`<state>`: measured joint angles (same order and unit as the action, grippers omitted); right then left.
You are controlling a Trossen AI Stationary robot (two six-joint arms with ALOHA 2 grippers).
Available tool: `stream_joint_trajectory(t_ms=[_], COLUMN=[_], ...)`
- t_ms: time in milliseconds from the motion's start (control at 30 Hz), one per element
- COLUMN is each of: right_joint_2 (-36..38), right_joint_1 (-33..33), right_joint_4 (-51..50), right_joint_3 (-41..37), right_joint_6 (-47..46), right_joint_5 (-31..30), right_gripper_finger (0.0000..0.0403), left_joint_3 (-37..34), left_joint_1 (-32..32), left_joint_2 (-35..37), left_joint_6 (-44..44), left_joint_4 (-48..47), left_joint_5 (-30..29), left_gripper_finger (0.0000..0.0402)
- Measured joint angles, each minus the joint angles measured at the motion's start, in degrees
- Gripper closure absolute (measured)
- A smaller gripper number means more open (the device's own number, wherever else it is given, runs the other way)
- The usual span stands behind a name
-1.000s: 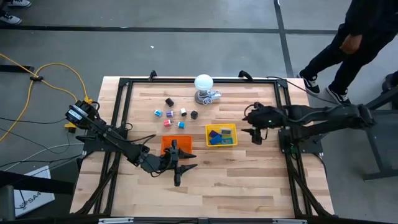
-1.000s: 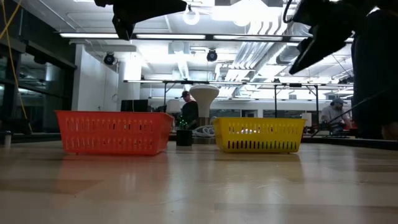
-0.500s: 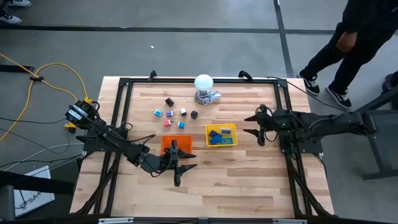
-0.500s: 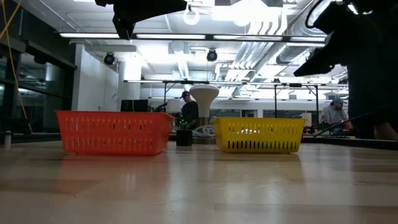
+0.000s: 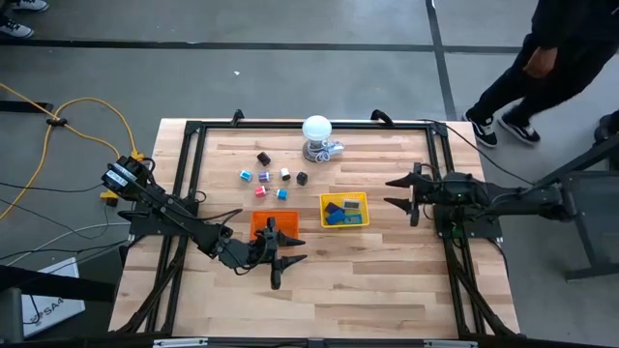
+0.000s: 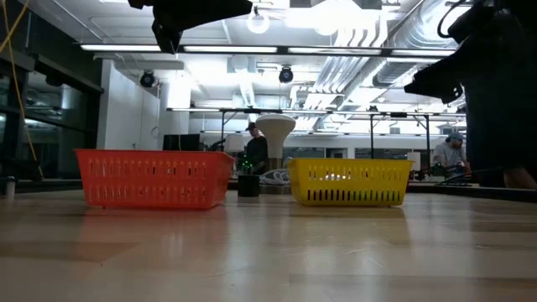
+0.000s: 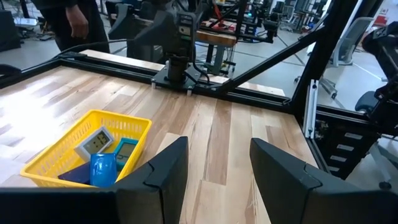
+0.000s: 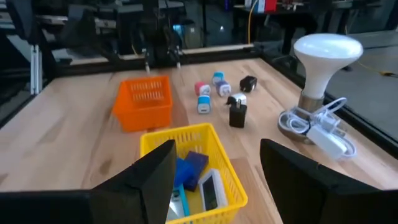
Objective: Pick & Place Office items
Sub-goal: Put the right black charger adapter into the orange bin
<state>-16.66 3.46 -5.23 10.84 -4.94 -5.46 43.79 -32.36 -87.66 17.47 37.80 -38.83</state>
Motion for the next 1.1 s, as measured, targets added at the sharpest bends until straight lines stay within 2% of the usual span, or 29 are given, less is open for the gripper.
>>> stream_joint_trajectory(t_ms=[433,800,1100], right_joint_2=[5.83,7.01,6.99], right_joint_1=[-0.03,-0.02,-0.02], right_joint_4=[9.65,6.47,6.34], right_joint_3=[-8.87,-10.30,-10.35], right_joint_6=[-4.57,-7.53,-7.37], right_joint_5=[3.86,6.70,6.72], right_gripper_finger=[0.0183,0.0183,0.0183], left_joint_3=[0.00,0.00,0.00], left_joint_1=[-0.01,-0.01,-0.02], left_joint_2=[0.01,0.01,0.00], left_joint_6=[0.20,0.17,0.15], left_joint_4=[0.00,0.02,0.00], left_joint_5=[-0.02,0.00,-0.02], left_gripper_finger=[0.0236,0.0236,0.0236])
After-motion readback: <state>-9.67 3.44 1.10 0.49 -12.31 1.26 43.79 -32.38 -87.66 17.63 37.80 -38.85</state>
